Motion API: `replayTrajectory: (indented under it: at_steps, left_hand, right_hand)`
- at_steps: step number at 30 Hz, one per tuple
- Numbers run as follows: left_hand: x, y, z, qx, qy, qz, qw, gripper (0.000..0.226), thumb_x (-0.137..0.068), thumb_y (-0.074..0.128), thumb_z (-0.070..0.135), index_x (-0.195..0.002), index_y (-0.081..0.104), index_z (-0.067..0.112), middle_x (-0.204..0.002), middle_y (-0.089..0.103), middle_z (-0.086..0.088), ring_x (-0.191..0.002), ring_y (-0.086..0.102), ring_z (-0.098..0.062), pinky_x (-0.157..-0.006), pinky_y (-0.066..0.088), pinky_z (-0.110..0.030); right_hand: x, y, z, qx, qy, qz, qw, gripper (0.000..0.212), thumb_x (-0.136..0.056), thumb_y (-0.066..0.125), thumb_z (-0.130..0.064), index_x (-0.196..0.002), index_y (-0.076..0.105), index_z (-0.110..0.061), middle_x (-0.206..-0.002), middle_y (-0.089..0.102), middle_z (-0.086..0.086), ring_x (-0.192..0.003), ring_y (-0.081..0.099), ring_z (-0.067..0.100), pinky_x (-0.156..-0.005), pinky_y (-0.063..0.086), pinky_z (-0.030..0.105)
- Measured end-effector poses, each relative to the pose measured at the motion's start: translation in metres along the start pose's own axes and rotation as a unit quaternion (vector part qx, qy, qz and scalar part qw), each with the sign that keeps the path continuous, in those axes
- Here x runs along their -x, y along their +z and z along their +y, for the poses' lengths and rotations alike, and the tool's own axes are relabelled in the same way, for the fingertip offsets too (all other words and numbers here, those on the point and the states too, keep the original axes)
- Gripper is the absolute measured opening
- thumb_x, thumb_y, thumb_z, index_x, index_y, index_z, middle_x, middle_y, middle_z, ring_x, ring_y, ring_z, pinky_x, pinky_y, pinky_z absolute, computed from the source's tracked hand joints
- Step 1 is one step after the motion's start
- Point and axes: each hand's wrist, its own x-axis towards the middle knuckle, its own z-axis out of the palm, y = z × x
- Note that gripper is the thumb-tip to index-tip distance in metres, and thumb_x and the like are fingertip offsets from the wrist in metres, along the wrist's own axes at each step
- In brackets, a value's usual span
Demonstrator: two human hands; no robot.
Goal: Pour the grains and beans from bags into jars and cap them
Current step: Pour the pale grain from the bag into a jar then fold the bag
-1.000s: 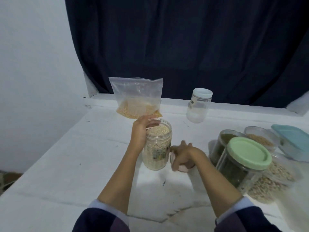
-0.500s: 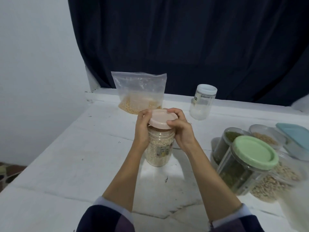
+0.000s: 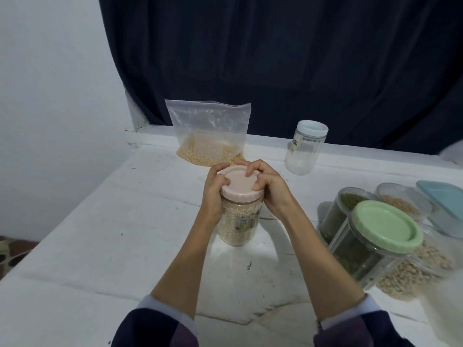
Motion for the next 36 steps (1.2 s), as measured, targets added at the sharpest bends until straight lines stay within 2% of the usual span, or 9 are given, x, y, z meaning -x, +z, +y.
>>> replayTrajectory:
  at_steps: [5,9,11,14,16,22,28,33,36]
  left_hand:
    - [-0.003,0.003,-0.012,-0.001,0.05,0.073,0.996,0.036,-0.093,0.041,0.037,-0.096,0.056,0.004,-0.09,0.061,-0.007,-0.083,0.059,-0.019,-0.067,0.049,-0.025]
    - [-0.006,0.004,-0.014,-0.001,0.023,0.106,0.994,0.045,-0.104,0.021,0.034,-0.083,0.057,0.014,-0.082,0.064,-0.007,-0.079,0.063,-0.019,-0.07,0.05,-0.03]
    - [-0.006,0.004,-0.014,-0.005,0.02,0.11,0.994,0.046,-0.104,0.021,0.033,-0.082,0.057,0.014,-0.078,0.064,-0.005,-0.072,0.064,-0.014,-0.064,0.051,-0.024]
    - [-0.007,0.004,-0.013,-0.003,0.014,0.107,0.994,0.048,-0.105,0.021,0.032,-0.081,0.058,0.013,-0.077,0.065,-0.005,-0.072,0.063,-0.015,-0.066,0.05,-0.027]
    - [-0.008,0.004,-0.011,-0.006,0.012,0.104,0.995,0.05,-0.105,0.021,0.031,-0.082,0.061,0.011,-0.078,0.066,-0.006,-0.075,0.063,-0.018,-0.069,0.049,-0.031]
    - [-0.006,0.007,-0.014,0.007,0.024,0.147,0.989,0.055,-0.104,0.025,0.023,-0.064,0.062,0.012,-0.052,0.064,0.005,-0.054,0.061,-0.006,-0.054,0.047,-0.023]
    - [-0.003,0.015,-0.015,0.01,0.03,0.175,0.984,0.047,-0.1,0.035,0.016,-0.056,0.05,0.013,-0.051,0.053,0.005,-0.046,0.053,-0.004,-0.049,0.04,-0.023]
    - [-0.002,0.041,-0.019,-0.005,0.028,0.173,0.985,0.044,-0.095,0.042,0.009,-0.052,0.047,0.015,-0.041,0.048,0.01,-0.042,0.046,-0.002,-0.044,0.035,-0.02]
    - [0.001,0.066,-0.027,-0.006,0.017,0.163,0.986,0.039,-0.095,0.043,0.01,-0.057,0.048,0.011,-0.051,0.05,0.004,-0.043,0.046,-0.002,-0.043,0.035,-0.019]
  right_hand:
    - [0.013,-0.011,0.0,-0.007,-0.015,0.015,1.0,0.051,-0.061,0.057,-0.006,-0.111,0.063,-0.013,-0.118,0.068,0.008,-0.115,0.059,0.025,-0.097,0.044,0.032]
    - [0.024,-0.025,-0.01,0.019,-0.118,0.263,0.958,0.02,-0.091,0.057,-0.019,-0.078,0.065,-0.006,-0.051,0.061,-0.002,-0.062,0.063,0.016,-0.085,0.043,0.037]
    - [0.024,-0.022,-0.025,0.077,-0.159,0.196,0.964,0.005,-0.082,0.066,-0.012,-0.084,0.064,-0.009,-0.062,0.062,-0.005,-0.063,0.062,0.014,-0.082,0.045,0.038]
    - [0.02,-0.016,-0.046,0.324,-0.077,-0.044,0.942,0.063,-0.07,0.076,-0.024,-0.127,0.05,-0.024,-0.13,0.056,-0.006,-0.122,0.05,0.009,-0.1,0.037,0.027]
    - [0.014,-0.008,-0.054,0.437,0.004,-0.15,0.887,0.088,-0.071,0.083,-0.023,-0.143,0.033,-0.034,-0.15,0.032,-0.013,-0.133,0.033,0.003,-0.103,0.03,0.021]
    - [0.004,0.006,-0.057,0.574,0.006,-0.183,0.798,0.086,-0.076,0.079,-0.034,-0.148,0.032,-0.025,-0.147,0.033,-0.008,-0.134,0.03,0.009,-0.104,0.028,0.021]
    - [0.001,0.014,-0.072,0.682,-0.007,-0.169,0.711,0.082,-0.067,0.081,-0.047,-0.127,0.054,0.001,-0.142,0.045,0.001,-0.121,0.047,0.024,-0.099,0.044,0.046]
    - [-0.002,0.002,-0.082,0.705,0.025,-0.138,0.695,0.088,-0.057,0.084,-0.052,-0.123,0.056,-0.001,-0.123,0.059,0.009,-0.111,0.056,0.029,-0.091,0.049,0.046]
    - [-0.007,-0.012,-0.1,0.747,0.116,-0.158,0.636,0.083,-0.054,0.084,-0.056,-0.119,0.059,-0.011,-0.114,0.062,0.002,-0.104,0.059,0.024,-0.086,0.053,0.037]
